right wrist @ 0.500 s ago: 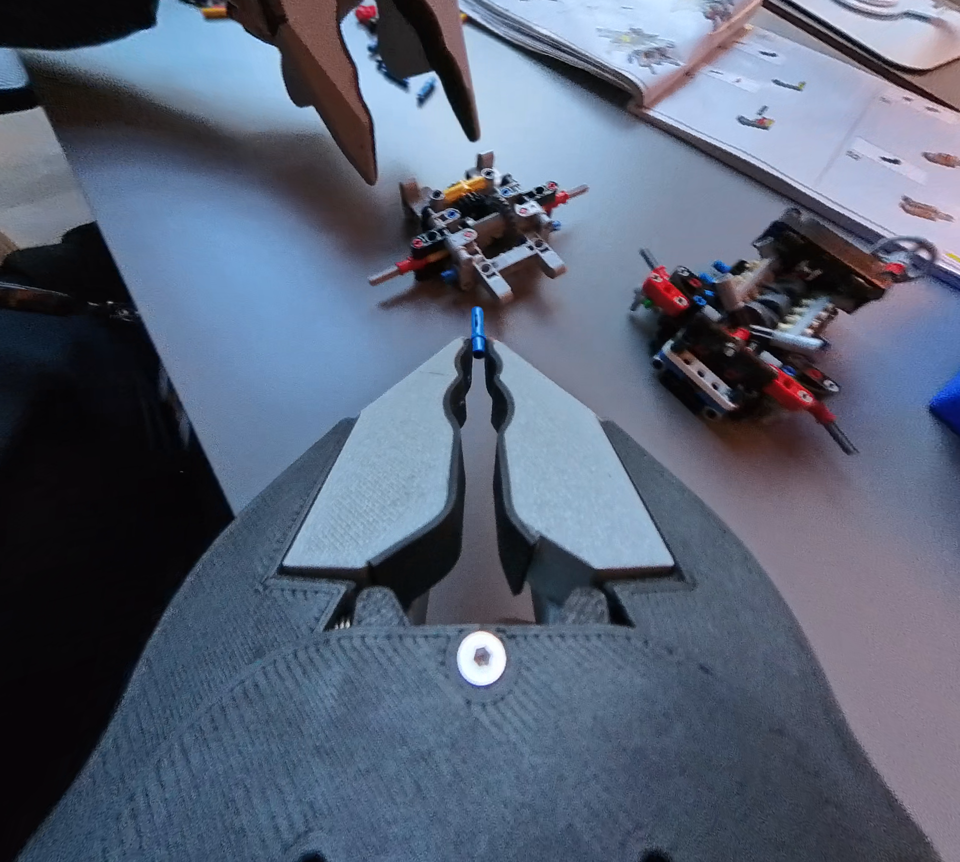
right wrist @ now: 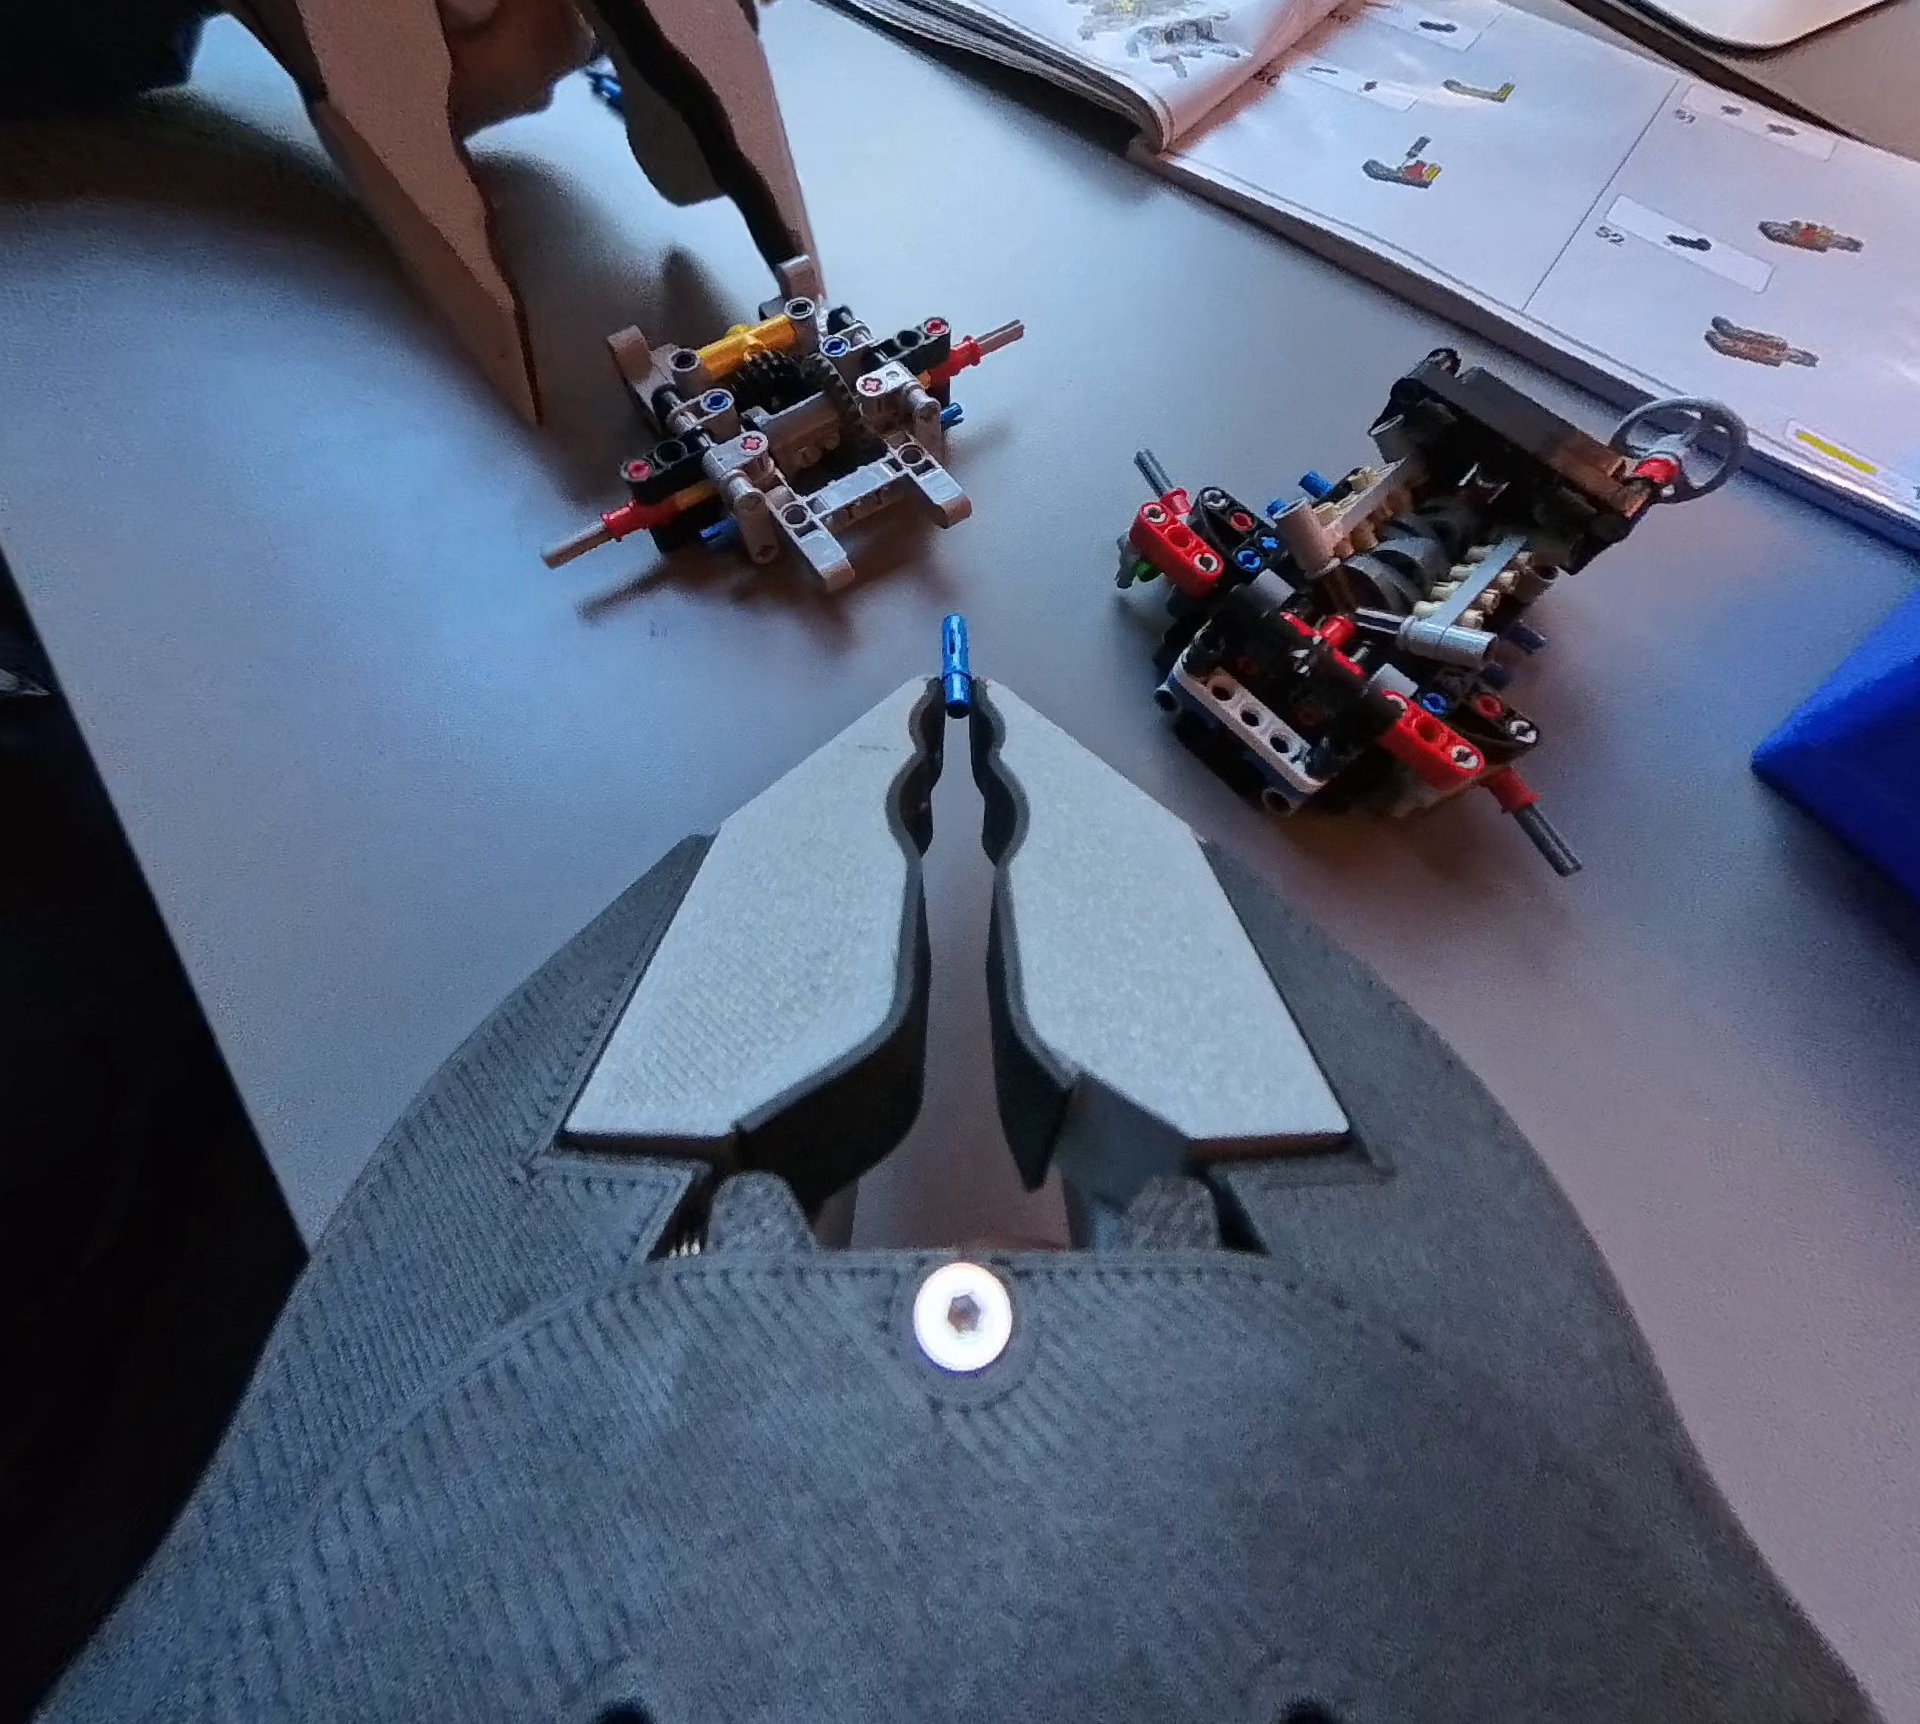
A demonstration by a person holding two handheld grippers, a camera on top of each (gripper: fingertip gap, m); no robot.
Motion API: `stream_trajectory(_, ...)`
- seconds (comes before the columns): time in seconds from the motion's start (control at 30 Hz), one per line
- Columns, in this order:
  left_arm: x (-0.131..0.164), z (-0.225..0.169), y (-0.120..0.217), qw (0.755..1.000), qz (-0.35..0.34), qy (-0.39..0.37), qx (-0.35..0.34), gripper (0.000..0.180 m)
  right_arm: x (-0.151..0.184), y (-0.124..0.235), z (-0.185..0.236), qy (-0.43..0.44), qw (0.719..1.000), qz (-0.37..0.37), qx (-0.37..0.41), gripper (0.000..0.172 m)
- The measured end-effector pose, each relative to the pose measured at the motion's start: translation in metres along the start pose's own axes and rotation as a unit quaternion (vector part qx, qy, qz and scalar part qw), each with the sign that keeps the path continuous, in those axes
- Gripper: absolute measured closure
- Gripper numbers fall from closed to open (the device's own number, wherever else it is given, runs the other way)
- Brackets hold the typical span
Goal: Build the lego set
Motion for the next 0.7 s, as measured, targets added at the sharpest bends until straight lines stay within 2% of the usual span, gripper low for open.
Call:
stream_trajectory(0.13,0.001,-0.022,-0.004,0.999,-0.004,0.005,0.037,0.11,-0.001,0.0,0.0,-0.005,1.0,-0.003,-0.007,0.17)
stream_trajectory(0.33,0.003,-0.066,-0.011,0.995,-0.004,0.005,0.096,0.113,-0.004,0.008,0.0,-0.019,0.999,-0.026,-0.021,0.17)
stream_trajectory(0.53,0.0,-0.06,0.001,1.0,0.006,-0.018,-0.02,0.126,-0.011,0.021,0.023,-0.033,0.996,-0.049,-0.065,0.171)
stream_trajectory(0.7,-0.028,-0.071,0.002,0.994,-0.01,-0.073,-0.086,0.14,-0.022,0.027,0.057,-0.026,0.991,-0.065,-0.118,0.171)
Point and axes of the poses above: each gripper's, where its closed fingertips meet, y back along the fingers, x out of its underside, z = x × y across the jaws, the point moved 2 cm from there along y, back along the fingers, and after that the axes turned 8 degrees about x, right-handed, at the moved point
